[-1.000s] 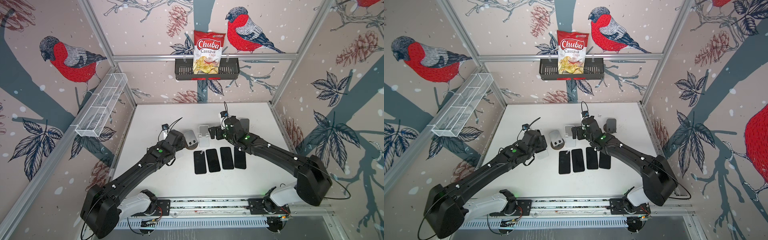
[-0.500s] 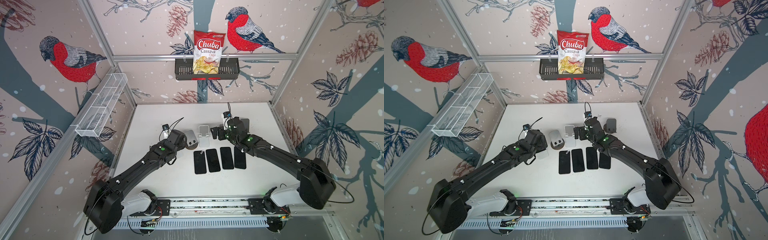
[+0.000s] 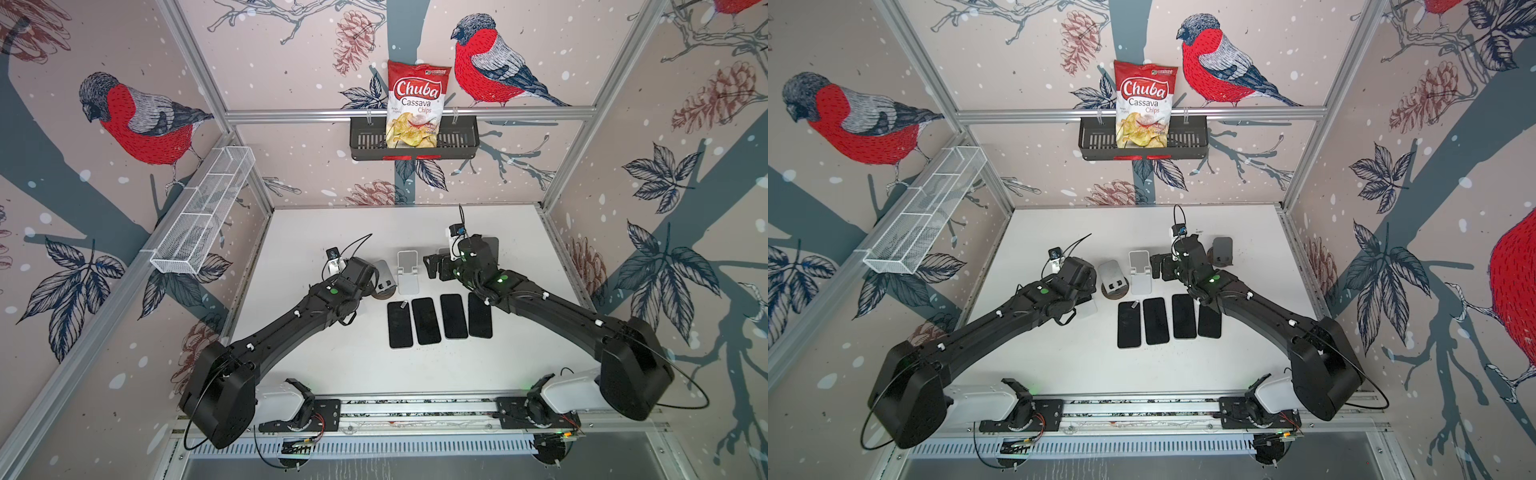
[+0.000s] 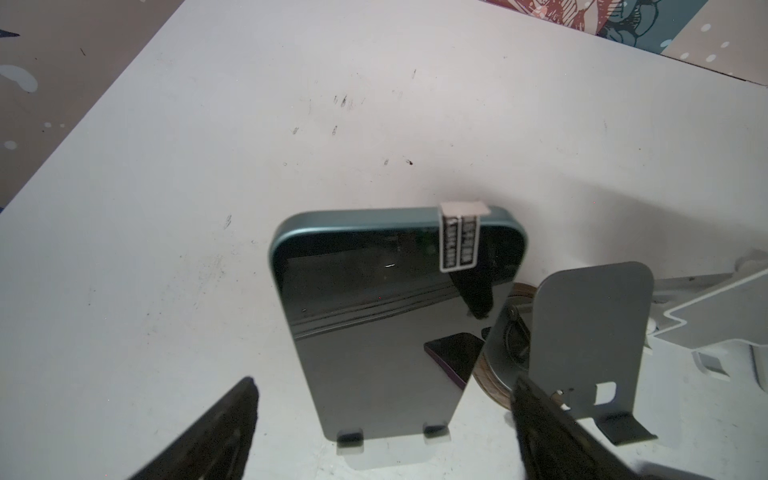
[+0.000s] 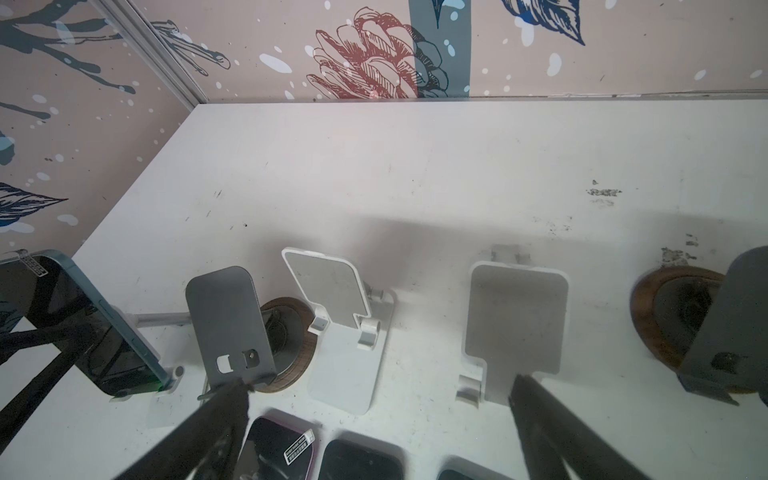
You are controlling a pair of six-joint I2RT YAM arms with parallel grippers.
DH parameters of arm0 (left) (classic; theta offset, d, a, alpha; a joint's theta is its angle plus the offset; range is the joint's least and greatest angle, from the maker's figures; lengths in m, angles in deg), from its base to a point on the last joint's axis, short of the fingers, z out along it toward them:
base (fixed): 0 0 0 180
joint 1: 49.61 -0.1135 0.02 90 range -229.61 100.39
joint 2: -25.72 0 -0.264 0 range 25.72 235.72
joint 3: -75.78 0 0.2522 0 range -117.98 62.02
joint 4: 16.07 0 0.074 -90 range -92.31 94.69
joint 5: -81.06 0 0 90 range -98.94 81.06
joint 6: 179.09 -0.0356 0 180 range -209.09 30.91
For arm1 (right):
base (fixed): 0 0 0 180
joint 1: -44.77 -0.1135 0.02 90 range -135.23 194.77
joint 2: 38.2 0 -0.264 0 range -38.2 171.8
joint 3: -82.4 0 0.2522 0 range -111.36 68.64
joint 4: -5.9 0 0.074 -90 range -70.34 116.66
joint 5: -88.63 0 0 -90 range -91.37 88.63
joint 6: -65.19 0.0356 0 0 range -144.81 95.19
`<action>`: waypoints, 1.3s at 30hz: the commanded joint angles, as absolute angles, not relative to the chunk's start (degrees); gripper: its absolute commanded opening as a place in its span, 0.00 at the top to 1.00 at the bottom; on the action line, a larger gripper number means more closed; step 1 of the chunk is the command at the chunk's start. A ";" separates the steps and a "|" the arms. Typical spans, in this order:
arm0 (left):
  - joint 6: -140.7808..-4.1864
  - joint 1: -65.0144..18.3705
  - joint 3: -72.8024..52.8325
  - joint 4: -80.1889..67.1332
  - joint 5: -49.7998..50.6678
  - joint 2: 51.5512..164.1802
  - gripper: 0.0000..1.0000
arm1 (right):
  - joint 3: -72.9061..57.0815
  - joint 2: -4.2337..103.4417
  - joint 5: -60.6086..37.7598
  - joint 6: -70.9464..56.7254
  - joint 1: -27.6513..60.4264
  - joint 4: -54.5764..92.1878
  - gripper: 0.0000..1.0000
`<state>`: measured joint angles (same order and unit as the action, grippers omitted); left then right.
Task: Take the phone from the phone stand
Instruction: 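Lower and close the left gripper on the green-edged phone's top edge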
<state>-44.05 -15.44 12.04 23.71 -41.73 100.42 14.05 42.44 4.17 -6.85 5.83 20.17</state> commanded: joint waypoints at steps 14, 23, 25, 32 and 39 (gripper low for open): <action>-41.44 -15.54 10.50 24.88 -46.03 104.73 0.10 | 14.54 42.20 2.28 -7.14 6.80 18.04 0.01; -42.94 -15.52 11.69 22.13 -46.46 105.07 0.14 | 14.73 42.15 2.57 -7.13 6.90 18.10 0.01; -42.87 -15.51 12.04 21.76 -46.79 105.00 0.15 | 14.76 42.13 2.58 -7.03 6.91 18.07 0.01; -42.63 -15.51 13.21 20.43 -47.51 104.56 0.19 | 14.81 41.96 2.72 -7.01 6.96 18.16 0.01; -42.76 -15.51 13.76 19.51 -47.52 104.99 0.23 | 15.03 41.86 2.75 -6.83 6.99 18.25 0.01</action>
